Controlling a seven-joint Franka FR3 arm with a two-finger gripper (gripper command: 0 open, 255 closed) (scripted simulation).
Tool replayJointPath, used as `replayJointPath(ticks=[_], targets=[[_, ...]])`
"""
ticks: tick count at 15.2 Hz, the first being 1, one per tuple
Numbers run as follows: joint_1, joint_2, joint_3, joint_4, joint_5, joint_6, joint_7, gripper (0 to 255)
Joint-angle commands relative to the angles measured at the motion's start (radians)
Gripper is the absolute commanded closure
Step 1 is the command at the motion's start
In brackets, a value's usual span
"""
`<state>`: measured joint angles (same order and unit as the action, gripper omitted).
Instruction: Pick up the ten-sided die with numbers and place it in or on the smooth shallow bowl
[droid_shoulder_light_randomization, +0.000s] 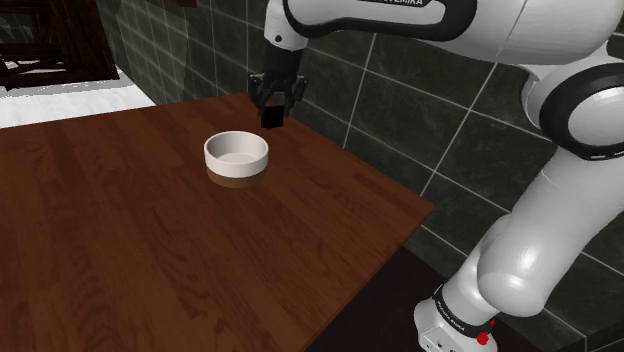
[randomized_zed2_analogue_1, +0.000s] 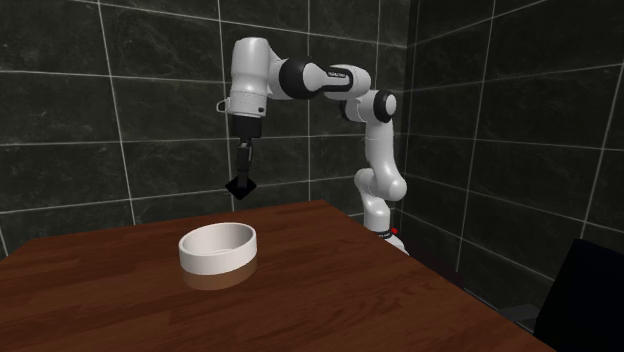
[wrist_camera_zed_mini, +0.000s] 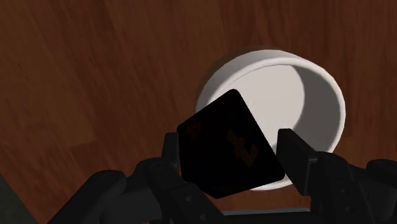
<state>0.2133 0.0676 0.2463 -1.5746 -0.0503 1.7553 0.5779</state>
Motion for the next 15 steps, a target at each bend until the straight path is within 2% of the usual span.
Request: replayJointPath(ticks=[1, 6, 15], targets=[[0.024, 0.094, 0.017, 0.13, -0.029, -0.04, 0.039, 255], [0.106, 0.323, 0.034, 0.466, -0.101, -0.158, 0.107, 255], [0.086, 0.276, 0.032, 0.272, -0.088, -0.01, 0.112, 255]])
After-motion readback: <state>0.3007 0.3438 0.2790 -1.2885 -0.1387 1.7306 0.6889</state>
